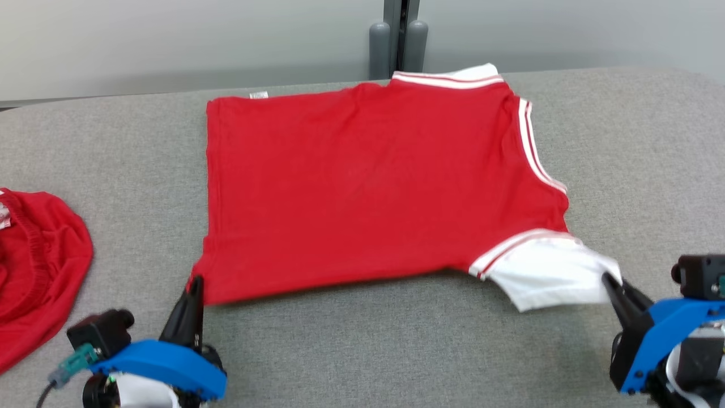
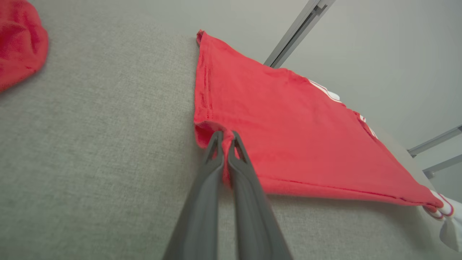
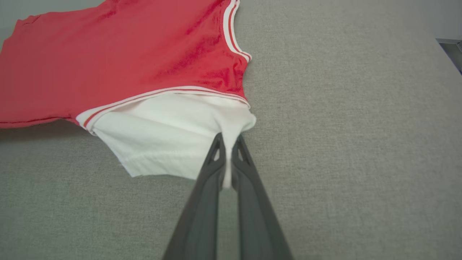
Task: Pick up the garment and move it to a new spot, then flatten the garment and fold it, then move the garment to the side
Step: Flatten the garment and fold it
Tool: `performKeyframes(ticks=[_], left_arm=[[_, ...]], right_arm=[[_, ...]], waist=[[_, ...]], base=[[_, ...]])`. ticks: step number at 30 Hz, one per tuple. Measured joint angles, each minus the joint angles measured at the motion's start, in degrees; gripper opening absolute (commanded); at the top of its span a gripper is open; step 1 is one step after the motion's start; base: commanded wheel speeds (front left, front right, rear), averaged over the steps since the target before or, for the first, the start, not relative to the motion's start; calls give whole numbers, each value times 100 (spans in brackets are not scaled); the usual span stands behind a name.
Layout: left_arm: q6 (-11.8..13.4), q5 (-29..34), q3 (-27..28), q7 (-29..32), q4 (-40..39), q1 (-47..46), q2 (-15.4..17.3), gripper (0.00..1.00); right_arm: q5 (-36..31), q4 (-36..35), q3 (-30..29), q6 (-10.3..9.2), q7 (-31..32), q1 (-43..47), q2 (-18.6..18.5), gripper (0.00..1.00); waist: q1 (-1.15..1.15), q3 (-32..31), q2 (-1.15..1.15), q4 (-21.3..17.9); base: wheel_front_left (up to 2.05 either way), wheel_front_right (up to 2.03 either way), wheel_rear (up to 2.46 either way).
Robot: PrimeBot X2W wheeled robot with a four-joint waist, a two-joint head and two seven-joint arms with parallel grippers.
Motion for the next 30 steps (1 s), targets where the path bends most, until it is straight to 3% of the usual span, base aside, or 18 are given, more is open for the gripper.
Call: performKeyframes(ticks=[8, 15, 22, 26, 30], left_arm=[[666, 334, -248, 553, -925, 875, 438, 0], [836, 664, -449, 996, -1379, 1043, 900, 0], [647, 937, -801, 1905, -1490, 535, 1419, 0], [279, 985, -1033, 2495, -1374, -124, 1599, 0], [40, 745, -1046, 2975, -1116, -747, 1562, 0]], right_arm=[[-120, -902, -203, 0, 840, 837, 175, 0], [92, -1355, -270, 0, 1582, 1422, 192, 0], [-105, -1616, 63, 0, 1903, 1211, 180, 0], [-142, -1444, 454, 0, 1957, 527, -48, 0], [-21, -1028, 671, 0, 1851, -316, -350, 0]], waist=[[1, -100, 0, 70], [2, -105, 0, 153], [2, 10, 0, 142], [3, 129, 0, 130], [3, 266, 0, 90]], base=[[0, 0, 0], [0, 0, 0], [0, 0, 0], [0, 0, 0], [0, 0, 0]])
